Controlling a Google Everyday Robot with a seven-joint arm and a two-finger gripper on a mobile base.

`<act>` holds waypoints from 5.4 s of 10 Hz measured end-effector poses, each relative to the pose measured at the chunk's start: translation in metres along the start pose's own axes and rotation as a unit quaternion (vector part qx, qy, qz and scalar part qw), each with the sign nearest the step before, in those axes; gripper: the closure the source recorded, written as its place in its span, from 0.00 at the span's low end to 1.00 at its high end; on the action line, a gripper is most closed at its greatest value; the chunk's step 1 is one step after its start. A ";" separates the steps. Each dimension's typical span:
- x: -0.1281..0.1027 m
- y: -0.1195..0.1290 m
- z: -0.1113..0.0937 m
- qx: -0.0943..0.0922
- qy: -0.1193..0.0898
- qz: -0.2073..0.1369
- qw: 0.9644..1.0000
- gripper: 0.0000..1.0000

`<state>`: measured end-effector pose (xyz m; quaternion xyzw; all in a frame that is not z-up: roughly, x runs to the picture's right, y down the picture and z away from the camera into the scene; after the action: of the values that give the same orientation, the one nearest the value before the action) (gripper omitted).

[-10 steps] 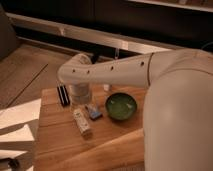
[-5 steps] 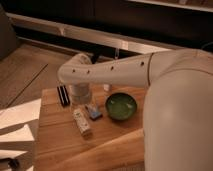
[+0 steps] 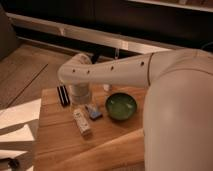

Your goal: Place the white sponge in the ceramic bowl

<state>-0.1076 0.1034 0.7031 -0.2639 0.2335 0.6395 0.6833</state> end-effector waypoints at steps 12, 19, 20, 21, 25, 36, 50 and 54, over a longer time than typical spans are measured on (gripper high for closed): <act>-0.125 -0.028 -0.114 0.125 -0.212 -0.092 0.965 0.35; -0.135 -0.056 -0.068 0.079 -0.171 -0.034 0.981 0.35; -0.137 -0.052 -0.053 0.065 -0.158 -0.033 0.985 0.35; -0.139 -0.048 -0.041 0.056 -0.147 -0.039 0.987 0.35; -0.128 -0.026 0.005 0.038 -0.092 -0.082 0.992 0.35; -0.106 -0.048 0.052 0.077 -0.011 -0.106 0.991 0.35; -0.137 -0.028 0.168 0.022 -0.008 -0.205 0.978 0.35; -0.135 -0.033 0.184 0.019 0.016 -0.215 0.976 0.42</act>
<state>-0.0881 0.1221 0.9319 -0.3049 0.1940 0.4688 0.8060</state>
